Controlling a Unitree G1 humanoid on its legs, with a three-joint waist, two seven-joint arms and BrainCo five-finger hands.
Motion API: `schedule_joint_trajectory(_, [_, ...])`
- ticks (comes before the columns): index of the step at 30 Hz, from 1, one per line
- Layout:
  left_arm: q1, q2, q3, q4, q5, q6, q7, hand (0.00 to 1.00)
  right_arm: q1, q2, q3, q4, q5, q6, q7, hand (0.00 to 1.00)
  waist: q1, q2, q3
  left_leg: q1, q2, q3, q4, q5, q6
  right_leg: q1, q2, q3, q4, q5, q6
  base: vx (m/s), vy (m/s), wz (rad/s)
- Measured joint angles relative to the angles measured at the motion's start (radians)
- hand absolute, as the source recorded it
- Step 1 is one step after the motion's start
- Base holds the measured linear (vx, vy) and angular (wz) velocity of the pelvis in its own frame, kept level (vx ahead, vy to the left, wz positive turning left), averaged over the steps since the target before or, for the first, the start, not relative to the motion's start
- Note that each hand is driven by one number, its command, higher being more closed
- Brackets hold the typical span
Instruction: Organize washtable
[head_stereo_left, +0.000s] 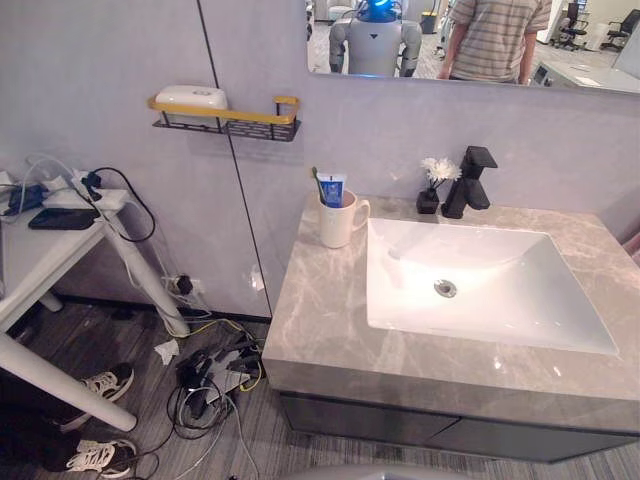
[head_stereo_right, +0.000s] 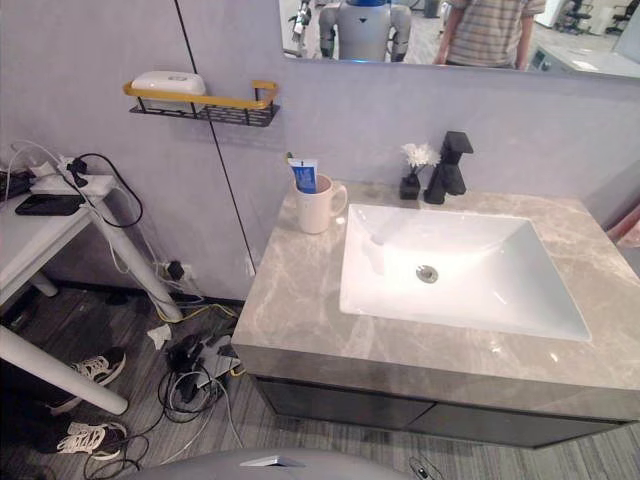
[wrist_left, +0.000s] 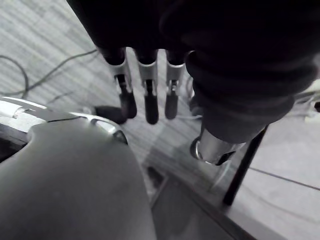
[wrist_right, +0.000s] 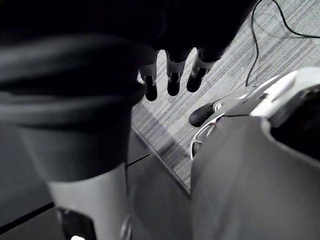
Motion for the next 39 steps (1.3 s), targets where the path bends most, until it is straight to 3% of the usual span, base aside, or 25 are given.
schedule_joint_trajectory(4, [-0.024, 0.024, -0.073, 0.026, 0.034, 0.001, 0.002, 0.00, -0.009, -0.004, 0.001, 0.010, 0.001, 0.000, 0.000, 0.00, -0.001, 0.002, 0.001, -0.001, -0.001, -0.015, 0.010, 0.001, 0.001, 0.008, 0.001, -0.010, 0.000, 0.003, 0.005, 0.01, -0.008, 0.20])
schedule_joint_trajectory(6, [-0.034, 0.032, -0.135, 0.033, 0.033, -0.011, 0.021, 0.00, -0.031, -0.019, 0.056, 0.009, 0.001, -0.008, -0.001, 0.00, 0.001, 0.006, 0.032, -0.018, -0.001, -0.091, 0.011, 0.015, 0.005, 0.035, 0.002, -0.073, 0.000, -0.005, -0.002, -0.05, -0.034, 0.69])
schedule_joint_trajectory(11, [-0.024, 0.024, -0.147, 0.029, 0.033, -0.011, 0.022, 0.00, -0.047, -0.037, 0.080, 0.007, 0.002, -0.011, -0.002, 0.00, 0.005, 0.030, 0.056, -0.064, 0.004, -0.135, 0.034, 0.023, 0.008, 0.029, 0.004, -0.106, 0.007, -0.016, 0.003, -0.06, -0.029, 0.25])
schedule_joint_trajectory(12, [-0.025, 0.017, -0.144, 0.005, 0.033, -0.019, 0.028, 0.00, -0.064, -0.049, 0.089, 0.010, 0.004, -0.012, -0.002, 0.00, -0.007, 0.044, 0.063, -0.164, 0.034, -0.194, 0.121, 0.018, 0.002, -0.033, 0.036, -0.075, 0.034, -0.029, -0.054, -0.12, -0.148, 0.93])
schedule_joint_trajectory(13, [-0.051, 0.035, -0.122, -0.019, 0.032, -0.028, 0.031, 0.00, -0.088, -0.048, 0.114, 0.015, 0.003, -0.022, -0.003, 0.00, -0.011, 0.019, 0.111, -0.253, 0.038, -0.209, 0.320, -0.066, 0.021, -0.052, 0.031, -0.092, 0.041, -0.015, -0.045, 0.06, -0.070, 0.75])
schedule_joint_trajectory(14, [-0.067, 0.025, -0.104, -0.021, 0.031, -0.021, 0.037, 0.00, -0.108, -0.060, 0.112, 0.013, 0.003, -0.027, -0.003, 0.00, 0.004, 0.036, 0.158, -0.310, 0.066, -0.216, 0.550, -0.158, 0.064, -0.058, 0.027, -0.104, 0.082, -0.018, -0.057, 0.39, 0.111, 0.19])
schedule_joint_trajectory(15, [-0.056, -0.006, -0.071, -0.026, 0.014, -0.022, 0.039, 0.00, -0.115, -0.069, 0.102, 0.003, 0.004, -0.033, -0.009, 0.00, 0.020, 0.046, 0.189, -0.357, 0.086, -0.215, 0.868, -0.199, 0.067, -0.061, 0.022, -0.095, 0.130, -0.026, -0.068, 0.59, 0.226, -0.21])
schedule_joint_trajectory(17, [-0.015, -0.019, -0.050, -0.024, 0.014, -0.018, 0.039, 0.00, -0.108, -0.058, 0.099, -0.012, 0.012, -0.032, -0.005, 0.00, 0.010, 0.066, 0.186, -0.276, 0.115, -0.216, 0.968, -0.194, 0.059, -0.037, 0.018, -0.079, 0.134, -0.023, -0.063, 0.57, 0.174, -0.18])
schedule_joint_trajectory(19, [-0.014, -0.030, -0.050, -0.020, 0.014, -0.016, 0.040, 0.00, -0.107, -0.059, 0.084, -0.034, 0.012, -0.032, -0.002, 0.00, 0.007, 0.082, 0.192, -0.177, 0.162, -0.243, 0.865, -0.182, 0.030, -0.045, 0.013, -0.068, 0.164, -0.016, -0.052, 0.38, 0.140, -0.05])
schedule_joint_trajectory(20, [-0.016, -0.032, -0.044, -0.023, 0.013, -0.016, 0.039, 0.00, -0.110, -0.057, 0.075, -0.034, 0.012, -0.030, -0.002, 0.00, 0.010, 0.078, 0.192, -0.130, 0.134, -0.229, 0.786, -0.221, 0.001, -0.057, 0.000, -0.064, 0.181, -0.007, -0.046, 0.26, 0.268, 0.06])
schedule_joint_trajectory(22, [-0.017, -0.015, -0.035, -0.038, 0.013, -0.017, 0.044, 0.00, -0.103, -0.038, 0.081, -0.030, 0.012, -0.029, -0.001, 0.00, 0.007, 0.038, 0.175, -0.086, 0.073, -0.231, 0.665, -0.256, 0.002, -0.075, -0.024, -0.060, 0.171, 0.004, -0.040, 0.07, 0.207, 0.05])
schedule_joint_trajectory(23, [-0.016, -0.008, -0.035, -0.044, 0.013, -0.017, 0.051, 0.00, -0.102, -0.029, 0.091, -0.030, 0.012, -0.029, -0.001, 0.00, 0.004, 0.022, 0.165, -0.059, 0.056, -0.240, 0.582, -0.296, -0.029, -0.098, -0.034, -0.056, 0.168, 0.018, -0.025, -0.03, 0.107, 0.00])
schedule_joint_trajectory(24, [-0.030, -0.010, -0.048, -0.047, 0.013, -0.018, 0.055, 0.00, -0.104, -0.027, 0.091, -0.031, 0.013, -0.030, -0.001, 0.00, -0.007, 0.027, 0.162, -0.038, 0.053, -0.236, 0.499, -0.342, -0.042, -0.120, -0.034, -0.063, 0.168, 0.037, -0.006, -0.05, 0.114, 0.01])
schedule_joint_trajectory(25, [-0.035, -0.005, -0.065, -0.047, 0.015, -0.019, 0.058, 0.00, -0.104, -0.027, 0.091, -0.032, 0.014, -0.030, -0.001, 0.00, -0.011, 0.028, 0.160, -0.028, 0.046, -0.234, 0.456, -0.356, -0.036, -0.135, -0.036, -0.067, 0.166, 0.042, -0.013, -0.09, 0.103, -0.03])
schedule_joint_trajectory(26, [-0.041, 0.020, -0.091, -0.046, 0.014, -0.019, 0.060, 0.00, -0.098, -0.019, 0.096, -0.031, 0.014, -0.030, -0.002, 0.00, -0.013, 0.001, 0.150, -0.021, 0.006, -0.234, 0.387, -0.336, -0.023, -0.164, -0.062, -0.062, 0.155, 0.071, -0.009, -0.09, 0.052, -0.08])
schedule_joint_trajectory(27, [-0.042, 0.027, -0.107, -0.046, 0.014, -0.019, 0.062, 0.00, -0.088, -0.018, 0.100, -0.031, 0.015, -0.028, -0.002, 0.00, -0.013, -0.006, 0.146, -0.023, -0.011, -0.234, 0.366, -0.322, -0.018, -0.171, -0.075, -0.056, 0.150, 0.080, -0.002, -0.09, 0.050, -0.04])
schedule_joint_trajectory(31, [-0.066, 0.032, -0.176, -0.043, 0.015, -0.038, 0.069, 0.00, -0.030, -0.020, 0.108, -0.032, 0.033, -0.027, -0.004, 0.00, -0.014, -0.014, 0.120, -0.008, -0.103, -0.232, 0.212, -0.259, 0.004, -0.225, -0.148, -0.037, 0.140, 0.092, 0.014, -0.03, 0.042, 0.08])
schedule_joint_trajectory(33, [-0.072, 0.032, -0.183, -0.029, 0.015, -0.040, 0.069, 0.00, -0.021, -0.018, 0.107, -0.031, 0.035, -0.022, -0.005, 0.00, -0.013, -0.012, 0.118, 0.021, -0.117, -0.203, 0.153, -0.225, 0.008, -0.228, -0.153, -0.032, 0.131, 0.096, 0.008, 0.03, -0.006, -0.10])
schedule_joint_trajectory(36, [-0.063, 0.043, -0.177, -0.014, 0.016, -0.039, 0.068, 0.00, -0.015, -0.013, 0.107, -0.029, 0.031, -0.020, -0.001, 0.00, -0.010, -0.025, 0.119, 0.070, -0.114, -0.157, 0.128, -0.210, 0.004, -0.221, -0.141, -0.043, 0.146, 0.112, -0.070, 0.06, -0.044, -0.39])
schedule_joint_trajectory(37, [-0.063, 0.059, -0.177, 0.006, 0.017, -0.036, 0.065, 0.00, -0.014, -0.002, 0.115, -0.026, 0.030, -0.021, -0.001, 0.00, -0.016, -0.045, 0.118, 0.066, -0.110, -0.153, 0.161, -0.219, 0.020, -0.231, -0.133, -0.043, 0.187, 0.067, -0.197, 0.00, -0.030, -0.36])
schedule_joint_trajectory(38, [-0.063, 0.062, -0.177, 0.010, 0.018, -0.036, 0.064, 0.00, -0.014, 0.000, 0.117, -0.027, 0.030, -0.021, -0.001, 0.00, -0.016, -0.049, 0.119, 0.066, -0.110, -0.150, 0.169, -0.228, 0.032, -0.232, -0.127, -0.048, 0.200, 0.024, -0.250, -0.04, 0.013, -0.42])
schedule_joint_trajectory(39, [-0.064, 0.062, -0.177, 0.011, 0.021, -0.035, 0.062, 0.00, -0.016, -0.002, 0.118, -0.025, 0.030, -0.020, 0.000, 0.00, -0.015, -0.048, 0.115, 0.071, -0.109, -0.149, 0.163, -0.243, 0.056, -0.236, -0.105, -0.052, 0.216, -0.068, -0.320, 0.04, 0.040, -0.49])
